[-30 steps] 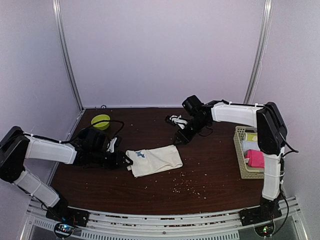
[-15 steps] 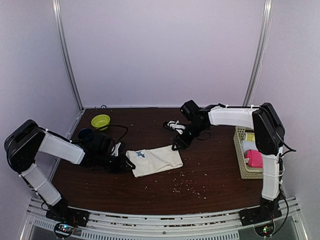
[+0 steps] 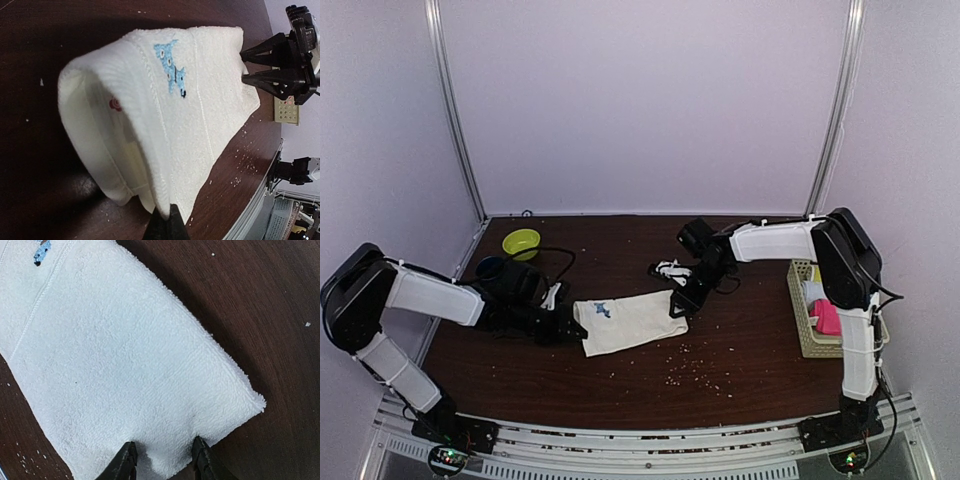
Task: Roll the towels
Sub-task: Smooth out the towel at the center of the board.
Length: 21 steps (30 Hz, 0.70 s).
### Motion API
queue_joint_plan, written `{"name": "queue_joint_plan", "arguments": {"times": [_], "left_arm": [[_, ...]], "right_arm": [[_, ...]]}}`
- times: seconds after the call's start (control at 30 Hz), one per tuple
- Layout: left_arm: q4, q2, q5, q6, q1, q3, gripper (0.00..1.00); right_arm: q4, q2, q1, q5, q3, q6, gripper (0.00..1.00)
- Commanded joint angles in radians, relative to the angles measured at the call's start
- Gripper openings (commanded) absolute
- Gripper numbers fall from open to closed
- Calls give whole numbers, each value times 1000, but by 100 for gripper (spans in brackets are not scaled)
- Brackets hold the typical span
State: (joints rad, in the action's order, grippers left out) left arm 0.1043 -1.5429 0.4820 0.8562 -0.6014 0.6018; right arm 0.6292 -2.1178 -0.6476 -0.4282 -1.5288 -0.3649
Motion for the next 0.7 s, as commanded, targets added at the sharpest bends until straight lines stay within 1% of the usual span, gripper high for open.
{"name": "queue_joint_plan", "arguments": {"times": [0.0,0.13,0.27,0.37,0.4,0.43,0.47,0.53,0.6,0.67], "left_arm": [[-62,49,11,-16,22,22,0],[-28,36,5,-11,41,-4,0],[15,-40,27,-15,49,4,0],[-36,-66,23,-33,48,29,6],[-67,-50,16,-40,48,33,9],[-105,-22,-3,-48,49,38,15],[-155,7,-31,-59,49,49,20],[-253,72,-97,-84,48,94,28],[-333,118,-157,-111,48,151,33],[-347,133,-180,-134,47,194,34]], "right_arm": [[3,-22,9,59,25,8,41],[-5,-19,9,62,42,9,41],[7,-17,9,29,27,15,41],[54,10,10,-7,-8,14,41],[74,25,9,-20,-20,14,41],[90,46,9,-33,-29,14,41],[99,67,9,-41,-35,16,42],[101,105,10,-46,-42,23,45],[81,123,10,-46,-53,32,46],[68,108,11,-39,-79,37,45]]}}
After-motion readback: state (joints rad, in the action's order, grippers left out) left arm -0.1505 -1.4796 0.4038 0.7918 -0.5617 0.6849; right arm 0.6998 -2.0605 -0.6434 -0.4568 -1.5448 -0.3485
